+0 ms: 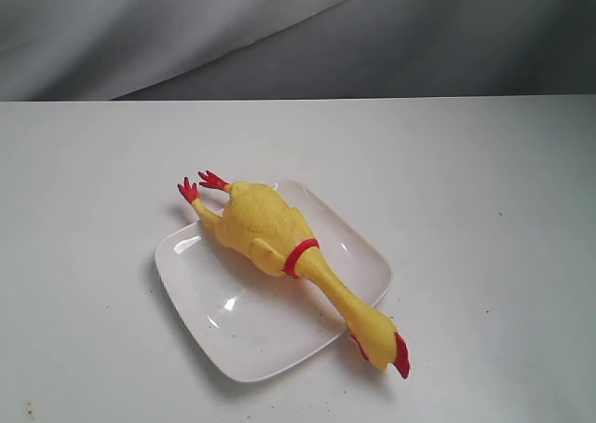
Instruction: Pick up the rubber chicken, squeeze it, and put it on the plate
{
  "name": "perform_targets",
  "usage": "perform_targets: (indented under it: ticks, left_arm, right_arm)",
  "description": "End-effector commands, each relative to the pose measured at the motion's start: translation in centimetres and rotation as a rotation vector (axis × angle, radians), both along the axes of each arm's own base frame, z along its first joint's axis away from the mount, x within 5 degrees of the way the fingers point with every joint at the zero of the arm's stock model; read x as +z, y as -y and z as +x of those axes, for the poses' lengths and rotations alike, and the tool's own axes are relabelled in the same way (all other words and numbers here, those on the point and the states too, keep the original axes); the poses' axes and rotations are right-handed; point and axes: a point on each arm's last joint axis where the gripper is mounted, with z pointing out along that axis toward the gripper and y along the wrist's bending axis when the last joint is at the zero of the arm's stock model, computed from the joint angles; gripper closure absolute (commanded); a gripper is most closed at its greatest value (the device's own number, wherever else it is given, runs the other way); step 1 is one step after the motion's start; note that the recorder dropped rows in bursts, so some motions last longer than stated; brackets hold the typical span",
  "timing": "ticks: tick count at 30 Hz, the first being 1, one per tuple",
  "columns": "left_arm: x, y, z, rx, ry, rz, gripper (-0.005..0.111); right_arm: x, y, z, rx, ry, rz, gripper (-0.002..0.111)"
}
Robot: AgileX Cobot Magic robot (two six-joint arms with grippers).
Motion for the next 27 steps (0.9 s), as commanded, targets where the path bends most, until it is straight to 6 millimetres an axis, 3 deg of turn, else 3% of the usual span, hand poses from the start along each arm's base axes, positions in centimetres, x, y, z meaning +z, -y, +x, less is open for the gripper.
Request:
perform_targets:
  ticks: [1,18,27]
  left_arm:
    - [-0.1,0.0,0.0,-0.007,-0.005,-0.004,0.106]
    - [0.1,-0.6,-0.7,-0.011,0.02,-0.026,0.106]
    - [0.7,-3.2,-2.0,0.244,0.108,-0.07,0.106]
  right_arm:
    - [-0.1,0.0,0.0,-0.007,-0.001,0.006,0.108]
    - [-0.1,0.0,0.0,-0.007,-0.001,0.006,0.108]
    - [-0.1,0.0,0.0,-0.007,-0.001,0.006,0.108]
